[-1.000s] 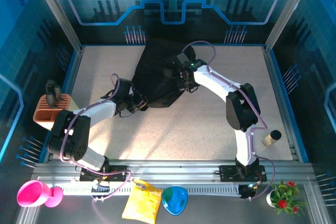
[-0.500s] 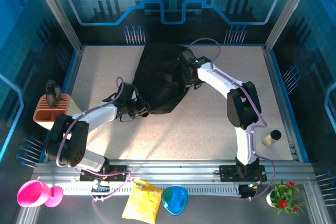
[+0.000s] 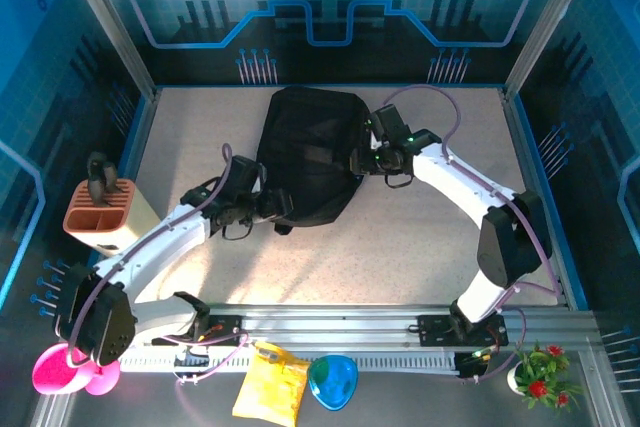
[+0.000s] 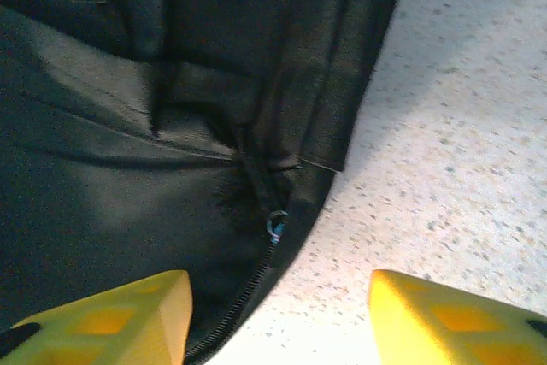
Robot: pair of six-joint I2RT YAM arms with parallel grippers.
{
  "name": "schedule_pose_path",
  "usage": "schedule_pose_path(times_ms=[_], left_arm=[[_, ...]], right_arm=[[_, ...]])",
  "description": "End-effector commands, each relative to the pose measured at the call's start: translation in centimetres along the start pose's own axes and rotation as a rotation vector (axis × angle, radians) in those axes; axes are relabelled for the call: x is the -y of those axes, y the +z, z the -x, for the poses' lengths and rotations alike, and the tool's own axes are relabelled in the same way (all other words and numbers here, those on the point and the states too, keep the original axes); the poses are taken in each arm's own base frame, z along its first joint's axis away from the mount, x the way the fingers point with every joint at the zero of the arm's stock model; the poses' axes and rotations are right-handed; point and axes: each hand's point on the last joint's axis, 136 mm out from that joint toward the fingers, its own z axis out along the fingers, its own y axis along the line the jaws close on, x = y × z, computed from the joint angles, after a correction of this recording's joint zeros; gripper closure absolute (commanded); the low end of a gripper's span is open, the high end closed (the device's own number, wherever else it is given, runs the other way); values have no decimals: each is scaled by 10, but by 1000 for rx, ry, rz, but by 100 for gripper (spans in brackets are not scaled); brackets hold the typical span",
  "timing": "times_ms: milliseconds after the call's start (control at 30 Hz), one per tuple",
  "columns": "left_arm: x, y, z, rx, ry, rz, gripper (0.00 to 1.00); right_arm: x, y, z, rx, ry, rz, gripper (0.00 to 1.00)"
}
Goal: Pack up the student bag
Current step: Zip the student bag at the top-center of the table, then unzip the student bag at the top-center of the table.
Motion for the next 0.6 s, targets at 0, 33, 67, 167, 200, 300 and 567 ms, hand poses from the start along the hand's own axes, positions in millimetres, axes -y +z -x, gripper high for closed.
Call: schedule_pose_path(times_ms=[0,33,67,167,200,300,567], left_arm=[[23,-9,33,86,93,-19,34],[32,-8,43,102,109,-34,33],[43,-7,56,123,119,-49,33],[71,3,88,147,122,-77,35],[79,8,97,153,116,-84,36],[96,26,120,163,101,-98,38],[103,91,149,99,65,-20,42]], right_arm=[[-9,9,11,11,61,81,39],[-9,12,14,11,74,85,38],[-7,15,17,14,89,86,38],[0,20,23,21,148,92,37],[2,21,23,25,165,95,36],[8,24,23,29,183,95,35],[22,26,13,23,196,95,35]])
